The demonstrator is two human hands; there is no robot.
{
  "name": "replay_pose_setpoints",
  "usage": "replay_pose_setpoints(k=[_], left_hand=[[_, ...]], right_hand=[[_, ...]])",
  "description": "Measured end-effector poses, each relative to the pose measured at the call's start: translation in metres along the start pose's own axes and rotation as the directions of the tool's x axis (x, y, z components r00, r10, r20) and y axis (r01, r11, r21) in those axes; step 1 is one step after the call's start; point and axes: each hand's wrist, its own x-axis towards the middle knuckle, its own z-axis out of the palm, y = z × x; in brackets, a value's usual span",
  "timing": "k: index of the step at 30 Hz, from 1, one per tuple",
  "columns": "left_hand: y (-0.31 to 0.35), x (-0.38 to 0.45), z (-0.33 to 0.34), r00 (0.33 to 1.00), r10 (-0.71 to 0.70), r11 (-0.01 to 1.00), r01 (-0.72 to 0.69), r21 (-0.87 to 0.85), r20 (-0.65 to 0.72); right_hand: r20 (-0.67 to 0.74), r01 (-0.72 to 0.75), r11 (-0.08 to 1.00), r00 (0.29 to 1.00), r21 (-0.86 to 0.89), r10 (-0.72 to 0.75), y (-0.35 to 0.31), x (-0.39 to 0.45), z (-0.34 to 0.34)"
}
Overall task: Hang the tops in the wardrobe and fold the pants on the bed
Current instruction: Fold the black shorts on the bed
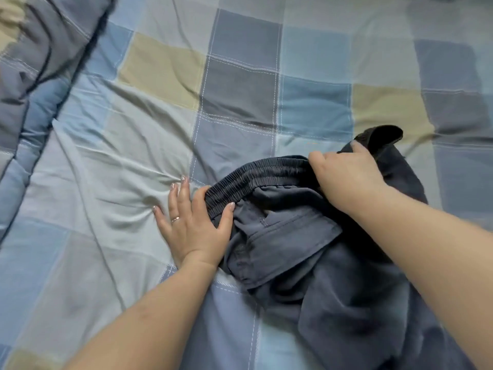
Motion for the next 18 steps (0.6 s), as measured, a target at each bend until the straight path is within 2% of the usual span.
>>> replay_pose_setpoints(k=[3, 7, 10, 14, 18], left_hand=[[-0.006, 0.009, -0.011, 0.996, 0.037, 0.992, -0.027, -0.124, 0.084], [-0.027, 0.005, -0.062, 0.949, 0.207, 0.915, -0.102, -0.391, 0.236], [-0.041, -0.021, -0.123, 0.892, 0.328, 0.905, -0.203, -0.375, 0.309], [-0.047, -0.036, -0.188, 0.821, 0.442, 0.884, -0.328, -0.333, 0.363], [-0.023, -0.053, -0.287, 0.803, 0.513, 0.851, -0.430, -0.301, 0.302]], right_hand=[[0.024, -0.016, 0.997, 1.000, 0.078, 0.014, -0.014, -0.056, 0.008], [0.087, -0.063, 0.993, 0.995, 0.101, 0.055, -0.023, -0.115, -0.005], [0.154, -0.159, 0.978, 0.979, 0.137, 0.137, -0.024, -0.172, -0.030], [0.179, -0.143, 0.984, 0.976, 0.108, 0.122, -0.022, -0.236, -0.051], [0.071, -0.029, 0.998, 0.997, 0.049, 0.025, -0.014, -0.299, -0.126]])
